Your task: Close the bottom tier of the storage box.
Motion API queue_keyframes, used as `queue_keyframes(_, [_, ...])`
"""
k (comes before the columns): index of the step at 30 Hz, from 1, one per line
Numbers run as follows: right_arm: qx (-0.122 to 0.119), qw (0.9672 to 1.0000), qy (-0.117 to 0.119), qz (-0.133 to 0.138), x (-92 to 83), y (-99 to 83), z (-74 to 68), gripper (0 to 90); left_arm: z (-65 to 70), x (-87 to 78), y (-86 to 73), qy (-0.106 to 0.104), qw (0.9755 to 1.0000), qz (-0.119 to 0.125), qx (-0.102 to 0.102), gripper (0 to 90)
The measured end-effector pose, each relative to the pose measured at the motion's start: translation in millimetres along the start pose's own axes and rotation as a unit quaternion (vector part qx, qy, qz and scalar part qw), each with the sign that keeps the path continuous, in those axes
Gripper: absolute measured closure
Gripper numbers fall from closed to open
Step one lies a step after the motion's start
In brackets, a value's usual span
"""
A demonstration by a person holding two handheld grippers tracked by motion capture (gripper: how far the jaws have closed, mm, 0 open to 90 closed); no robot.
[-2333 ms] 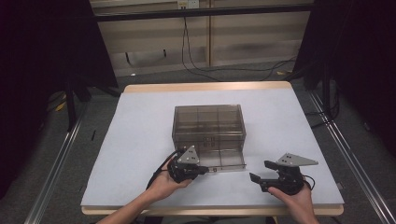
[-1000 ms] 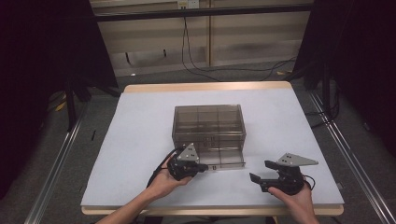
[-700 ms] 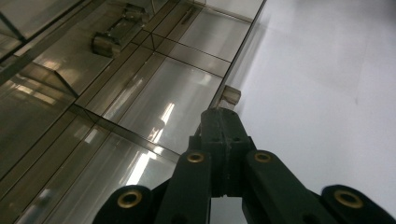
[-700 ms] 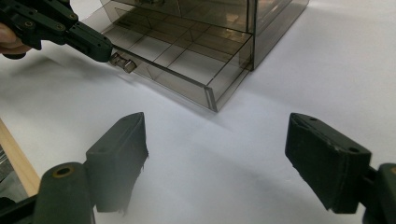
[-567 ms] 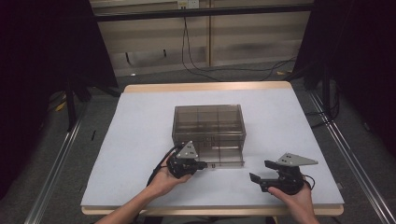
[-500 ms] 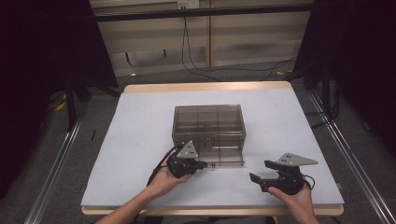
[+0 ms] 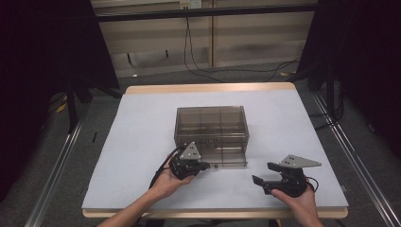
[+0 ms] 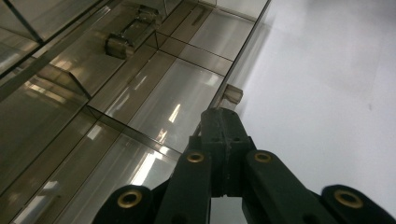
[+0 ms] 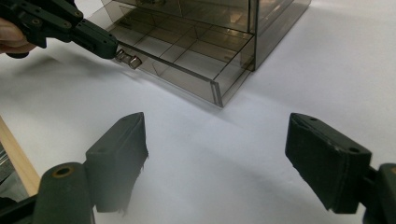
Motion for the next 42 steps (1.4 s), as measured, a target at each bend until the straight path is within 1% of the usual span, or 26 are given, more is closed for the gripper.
queue_keyframes(3, [0.003,1.0000,-0.001,0.000,-0.4,-0.1,0.2,20.8,0.0,0.4,-0.7,-0.002,1.0000,0.000,0.000,90.0])
queue_keyframes(4, [0.002,1.0000,-0.001,0.001,-1.2,-0.2,0.4,20.8,-0.1,-0.4,-1.5,-0.003,1.0000,-0.005,0.001,90.0])
queue_keyframes(5, [0.002,1.0000,-0.001,0.001,-1.2,-0.2,0.4,20.8,0.0,0.7,-1.0,-0.002,1.0000,0.000,0.000,90.0])
queue_keyframes(6, [0.001,1.0000,-0.002,0.001,-1.4,0.0,0.7,20.8,-0.5,0.2,-1.0,-0.001,1.0000,-0.007,0.003,90.0])
queue_keyframes(8, [0.002,1.0000,-0.002,0.001,-0.8,-0.2,0.9,20.8,-0.9,1.0,0.4,-0.005,1.0000,-0.002,0.000,90.0])
queue_keyframes(9, [0.003,1.0000,-0.002,0.000,-0.7,-0.3,0.5,20.8,-1.8,0.3,0.1,-0.005,1.0000,-0.002,-0.005,90.0])
queue_keyframes(10, [0.002,1.0000,-0.001,-0.001,-0.6,-0.3,0.2,21.0,-1.8,0.3,0.1,-0.005,1.0000,-0.002,-0.005,90.0])
queue_keyframes(11, [0.002,1.0000,0.000,0.000,-0.5,-0.3,0.0,21.1,-3.0,0.8,-1.1,-0.003,0.9999,0.003,-0.010,90.0])
queue_keyframes(13, [0.002,1.0000,0.001,0.000,-0.4,-0.3,-0.4,21.2,-3.0,-0.3,-1.9,-0.003,0.9997,0.005,-0.023,90.0])
queue_keyframes(14, [0.002,1.0000,0.001,0.000,-0.4,-0.4,-0.4,21.2,-3.9,-0.3,-2.0,-0.005,0.9998,0.004,-0.017,90.0])
queue_keyframes(16, [0.004,1.0000,0.000,-0.001,-0.2,-0.5,-0.5,21.2,-3.5,0.3,-1.8,-0.002,0.9998,0.006,-0.019,90.0])
queue_keyframes(17, [0.004,1.0000,0.000,-0.001,-0.2,-0.5,-0.5,21.2,-4.0,0.1,-2.4,-0.003,0.9999,0.002,-0.014,90.0])
queue_keyframes(19, [0.004,1.0000,0.000,-0.001,0.1,-0.6,-0.8,21.3,-4.7,0.9,-2.7,-0.003,0.9999,0.001,-0.014,90.0])
queue_keyframes(22, [0.002,1.0000,0.001,0.000,0.3,-0.2,-0.6,21.6,-5.8,2.7,-1.5,0.000,0.9997,0.009,-0.021,90.0])
queue_keyframes(23, [0.002,1.0000,0.001,0.000,0.4,-0.3,-0.6,21.5,-7.0,2.8,-1.0,0.003,0.9998,0.007,-0.021,90.0])
queue_keyframes(24, [0.002,1.0000,0.001,-0.001,0.7,-0.4,-0.5,21.6,-9.0,1.8,-1.5,0.003,0.9999,-0.001,-0.016,90.0])
queue_keyframes(25, [0.002,1.0000,0.001,-0.001,1.2,-0.3,-0.2,21.5,-9.6,3.0,0.2,0.002,0.9997,0.010,-0.021,90.0])
queue_keyframes(29, [0.001,1.0000,0.002,-0.002,1.1,-0.2,-0.6,21.6,-10.1,2.9,0.0,0.007,0.9996,0.007,-0.025,90.0])
queue_keyframes(30, [0.001,1.0000,0.002,-0.002,1.1,-0.2,-0.6,21.6,-9.7,3.4,0.5,0.006,0.9995,0.010,-0.029,90.0])
queue_keyframes(31, [0.001,1.0000,0.002,-0.001,1.0,-0.1,-0.6,21.7,-10.5,4.0,0.8,0.003,0.9995,0.014,-0.027,90.0])
queue_keyframes(33, [0.000,1.0000,0.002,0.000,0.9,0.1,-0.2,21.7,-10.8,3.0,0.5,0.003,0.9997,0.007,-0.025,90.0])
queue_keyframes(35, [0.000,1.0000,0.002,0.000,0.6,0.2,-0.3,21.7,-10.8,4.4,2.5,0.003,0.9996,0.013,-0.026,90.0])
queue_keyframes(36, [0.000,1.0000,0.002,0.000,0.6,0.2,-0.3,21.7,-11.2,2.3,2.3,0.004,0.9997,0.001,-0.025,90.0])
queue_keyframes(38, [0.000,1.0000,0.002,0.000,0.7,0.1,-0.4,21.7,-13.1,1.6,5.4,-0.001,0.9997,0.009,-0.025,90.0])
queue_keyframes(40, [0.002,1.0000,0.002,0.000,0.6,0.0,-0.2,21.7,-14.3,0.1,4.0,-0.001,0.9997,-0.003,-0.026,90.0])
queue_keyframes(42, [0.004,1.0000,0.001,0.000,1.3,0.0,0.4,21.6,-14.0,3.1,3.6,-0.005,0.9997,-0.001,-0.023,90.0])
Point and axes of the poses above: each handheld gripper's, and its own axes: x roughly forward along the jaws, y roughly out of its top, z roughly to its right, the point moved 9 cm from there along x, roughly forward along the jaws, and after that the axes turned 11 degrees about z, right-handed, at the moved point
